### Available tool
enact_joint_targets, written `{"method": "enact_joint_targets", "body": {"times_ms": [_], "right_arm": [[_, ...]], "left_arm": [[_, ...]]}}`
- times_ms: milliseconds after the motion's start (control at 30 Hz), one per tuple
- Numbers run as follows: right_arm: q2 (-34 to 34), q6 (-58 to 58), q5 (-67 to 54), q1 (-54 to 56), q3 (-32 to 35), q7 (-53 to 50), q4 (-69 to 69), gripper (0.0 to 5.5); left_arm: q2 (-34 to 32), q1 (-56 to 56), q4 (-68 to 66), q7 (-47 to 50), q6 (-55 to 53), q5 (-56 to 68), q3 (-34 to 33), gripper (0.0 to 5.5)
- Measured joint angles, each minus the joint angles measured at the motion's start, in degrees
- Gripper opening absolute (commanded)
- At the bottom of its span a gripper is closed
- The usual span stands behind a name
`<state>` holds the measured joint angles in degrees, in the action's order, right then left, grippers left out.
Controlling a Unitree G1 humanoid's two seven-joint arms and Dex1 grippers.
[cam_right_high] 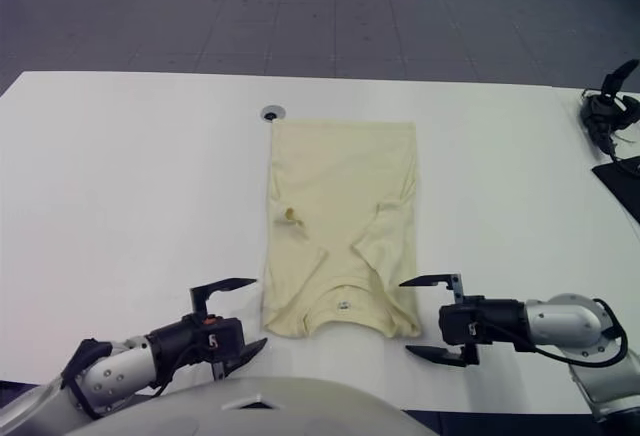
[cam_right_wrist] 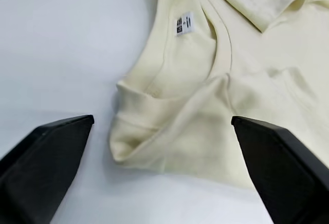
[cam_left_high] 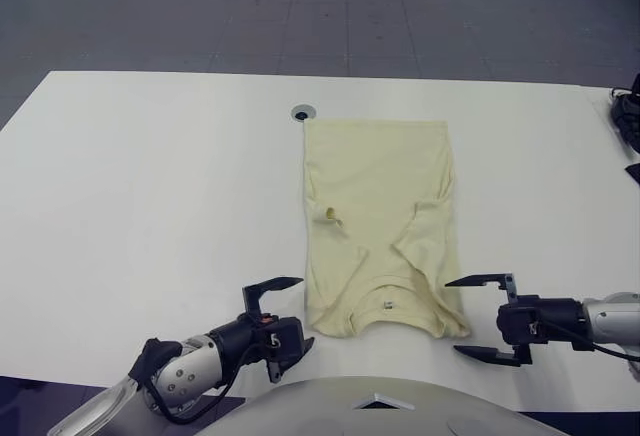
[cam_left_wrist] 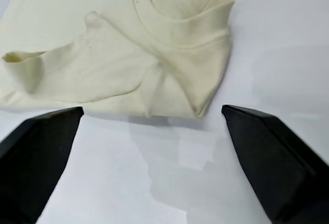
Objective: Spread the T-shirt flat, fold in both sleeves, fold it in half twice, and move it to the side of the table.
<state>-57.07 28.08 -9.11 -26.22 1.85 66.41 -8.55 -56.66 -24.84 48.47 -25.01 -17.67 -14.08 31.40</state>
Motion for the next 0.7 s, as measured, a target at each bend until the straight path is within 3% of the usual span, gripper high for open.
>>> {"method": "enact_joint_targets", "body": {"times_ms": [700], "right_arm": [[-0.1, -1.1, 2.3, 3.9, -2.4, -0.8, 0.7, 0.73]], "left_arm": [[9.1, 2.4, -5.5, -6.2, 2.1, -16.3, 2.8, 0.34]]}}
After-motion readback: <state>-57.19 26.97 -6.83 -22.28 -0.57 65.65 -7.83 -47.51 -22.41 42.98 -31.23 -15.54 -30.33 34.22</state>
